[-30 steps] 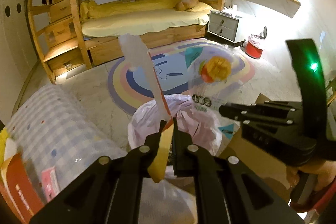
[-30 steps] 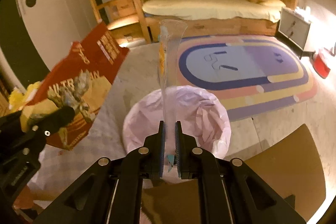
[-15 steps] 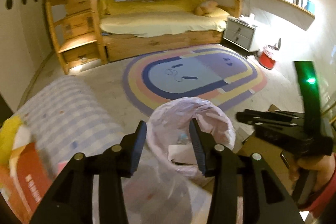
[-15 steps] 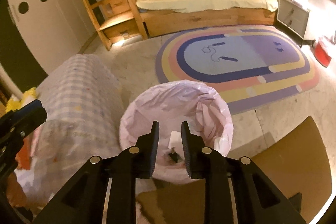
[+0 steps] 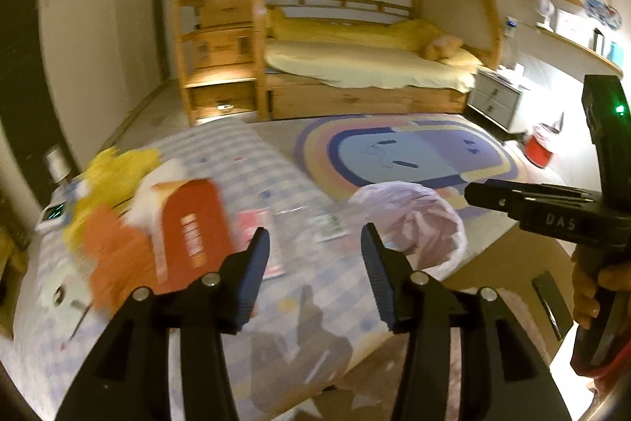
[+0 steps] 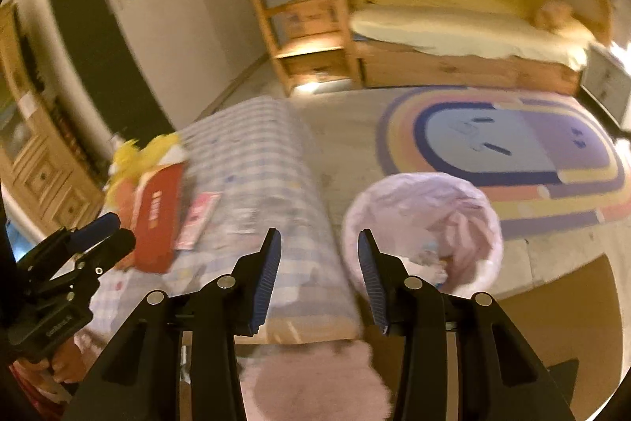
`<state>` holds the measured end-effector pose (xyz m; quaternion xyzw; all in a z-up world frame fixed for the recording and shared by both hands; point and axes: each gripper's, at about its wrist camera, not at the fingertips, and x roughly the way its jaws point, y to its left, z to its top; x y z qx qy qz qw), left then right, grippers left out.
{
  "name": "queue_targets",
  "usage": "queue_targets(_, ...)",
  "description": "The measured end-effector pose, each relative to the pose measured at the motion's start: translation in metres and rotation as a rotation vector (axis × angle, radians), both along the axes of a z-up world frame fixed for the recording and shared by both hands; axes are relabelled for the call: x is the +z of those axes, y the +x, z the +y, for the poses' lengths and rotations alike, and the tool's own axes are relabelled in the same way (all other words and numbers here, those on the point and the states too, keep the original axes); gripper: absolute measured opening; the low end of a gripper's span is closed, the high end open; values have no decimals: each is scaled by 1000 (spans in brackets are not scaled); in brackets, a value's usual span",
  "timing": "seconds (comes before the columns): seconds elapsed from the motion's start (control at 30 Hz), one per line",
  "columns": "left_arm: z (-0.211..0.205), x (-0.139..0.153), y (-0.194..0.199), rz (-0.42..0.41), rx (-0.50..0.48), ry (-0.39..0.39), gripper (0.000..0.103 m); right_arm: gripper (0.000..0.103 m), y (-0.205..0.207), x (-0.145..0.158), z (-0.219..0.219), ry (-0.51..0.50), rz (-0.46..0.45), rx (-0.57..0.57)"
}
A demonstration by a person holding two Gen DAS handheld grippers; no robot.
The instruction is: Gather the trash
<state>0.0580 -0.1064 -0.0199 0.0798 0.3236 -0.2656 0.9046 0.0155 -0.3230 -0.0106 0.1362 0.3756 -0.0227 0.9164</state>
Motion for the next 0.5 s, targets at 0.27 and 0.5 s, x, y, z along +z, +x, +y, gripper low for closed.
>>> queue_targets(0.27, 69, -8, -8, 2, 185, 12, 62, 53, 15, -2, 62, -85, 20, 115)
queue_targets(0.5, 88, -31, 2, 54, 260, 27, 62, 34, 31, -17, 81, -130, 42, 116)
